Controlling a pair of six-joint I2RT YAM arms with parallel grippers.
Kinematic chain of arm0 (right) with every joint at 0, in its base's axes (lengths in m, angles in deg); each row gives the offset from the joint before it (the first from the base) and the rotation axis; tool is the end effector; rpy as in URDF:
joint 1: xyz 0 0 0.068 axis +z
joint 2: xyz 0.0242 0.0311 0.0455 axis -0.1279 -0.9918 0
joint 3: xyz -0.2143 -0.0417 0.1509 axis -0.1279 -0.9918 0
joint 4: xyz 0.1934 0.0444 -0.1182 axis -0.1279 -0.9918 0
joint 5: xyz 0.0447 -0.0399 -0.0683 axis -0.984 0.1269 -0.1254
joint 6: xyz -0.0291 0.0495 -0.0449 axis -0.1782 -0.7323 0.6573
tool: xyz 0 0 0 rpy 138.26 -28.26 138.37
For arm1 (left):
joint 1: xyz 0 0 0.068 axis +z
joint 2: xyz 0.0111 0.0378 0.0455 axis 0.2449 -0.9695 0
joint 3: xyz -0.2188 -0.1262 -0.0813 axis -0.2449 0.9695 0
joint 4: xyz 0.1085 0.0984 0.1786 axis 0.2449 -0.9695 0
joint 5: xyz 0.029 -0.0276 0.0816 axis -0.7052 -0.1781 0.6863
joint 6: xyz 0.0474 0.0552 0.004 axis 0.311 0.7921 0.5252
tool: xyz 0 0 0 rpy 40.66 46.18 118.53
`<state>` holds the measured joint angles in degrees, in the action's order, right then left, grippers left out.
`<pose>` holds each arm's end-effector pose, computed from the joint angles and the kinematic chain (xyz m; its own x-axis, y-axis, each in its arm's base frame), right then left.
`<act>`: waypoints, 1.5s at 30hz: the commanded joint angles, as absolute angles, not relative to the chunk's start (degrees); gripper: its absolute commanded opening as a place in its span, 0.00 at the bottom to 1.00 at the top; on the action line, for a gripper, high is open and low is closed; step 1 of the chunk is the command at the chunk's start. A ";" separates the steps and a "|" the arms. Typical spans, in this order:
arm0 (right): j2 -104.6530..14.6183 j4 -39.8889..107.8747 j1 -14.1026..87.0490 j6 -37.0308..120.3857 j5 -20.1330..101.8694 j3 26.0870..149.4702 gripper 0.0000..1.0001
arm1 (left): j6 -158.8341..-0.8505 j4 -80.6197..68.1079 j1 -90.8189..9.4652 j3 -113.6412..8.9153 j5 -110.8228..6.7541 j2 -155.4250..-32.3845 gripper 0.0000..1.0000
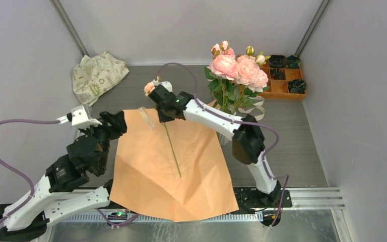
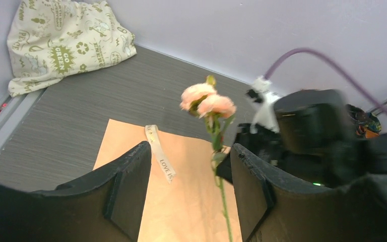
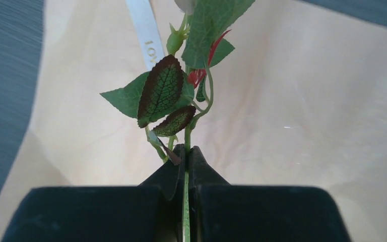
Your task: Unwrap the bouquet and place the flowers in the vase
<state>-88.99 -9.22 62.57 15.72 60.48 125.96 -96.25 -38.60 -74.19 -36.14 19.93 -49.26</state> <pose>0.2745 0.3734 0.2316 -0.7914 -0.2111 -0.5737 -0.3655 0.9157 0.1672 0.0805 -0.0306 0.3802 -0.0094 -0.3994 -0.9167 -0.0760 0.9144 -0.3976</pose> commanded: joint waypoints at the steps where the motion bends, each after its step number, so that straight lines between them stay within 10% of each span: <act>1: -77.12 -7.13 64.46 19.25 65.21 125.19 0.01 | -95.60 -36.57 -74.37 -36.03 23.86 -47.47 0.60; 22: -39.75 14.74 81.03 49.98 96.35 110.04 0.01 | -94.56 -34.40 -74.38 -36.75 22.99 -50.74 0.60; 45: -15.58 47.85 81.79 74.39 94.43 89.96 0.01 | -94.98 -32.62 -74.32 -37.21 21.33 -56.09 0.60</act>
